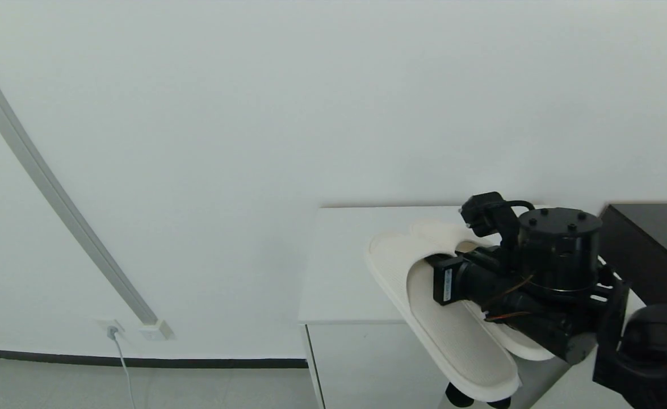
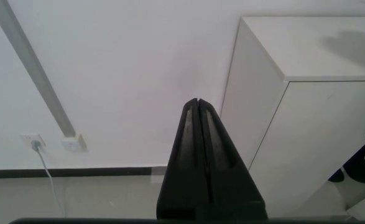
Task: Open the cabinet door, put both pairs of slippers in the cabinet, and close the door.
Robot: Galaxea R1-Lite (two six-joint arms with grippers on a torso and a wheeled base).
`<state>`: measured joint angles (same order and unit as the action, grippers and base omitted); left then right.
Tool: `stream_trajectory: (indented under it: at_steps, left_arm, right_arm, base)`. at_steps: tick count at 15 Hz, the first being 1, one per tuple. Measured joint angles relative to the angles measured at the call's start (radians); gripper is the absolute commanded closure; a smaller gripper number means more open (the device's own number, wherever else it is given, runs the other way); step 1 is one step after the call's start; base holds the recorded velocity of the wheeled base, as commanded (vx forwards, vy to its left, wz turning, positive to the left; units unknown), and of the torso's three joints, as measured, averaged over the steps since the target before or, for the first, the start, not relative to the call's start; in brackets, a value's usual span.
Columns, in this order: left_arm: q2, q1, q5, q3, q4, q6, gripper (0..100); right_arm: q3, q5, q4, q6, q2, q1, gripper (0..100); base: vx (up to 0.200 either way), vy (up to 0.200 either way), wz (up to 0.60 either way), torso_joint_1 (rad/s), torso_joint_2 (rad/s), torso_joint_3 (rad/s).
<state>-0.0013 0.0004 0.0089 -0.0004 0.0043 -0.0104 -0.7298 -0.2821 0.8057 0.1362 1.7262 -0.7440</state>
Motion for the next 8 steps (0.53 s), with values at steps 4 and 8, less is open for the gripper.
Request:
stream_trajectory:
  at_steps: [4, 8]
  left_arm:
    - [0.000, 0.000, 0.000, -0.001, 0.000, -0.001, 100]
    - [0.000, 0.000, 0.000, -0.001, 0.000, -0.003, 100]
  right_arm:
    - [0.039, 0.002, 0.000, 0.002, -0.065, -0.009, 100]
    - [0.051, 0.001, -0.004, 0.001, -0.074, -0.011, 100]
  base:
    - [-0.050, 0.000, 0.00, 0.001, 0.00, 0.001]
    - [-0.200, 0.000, 0.00, 0.005, 0.00, -0.001]
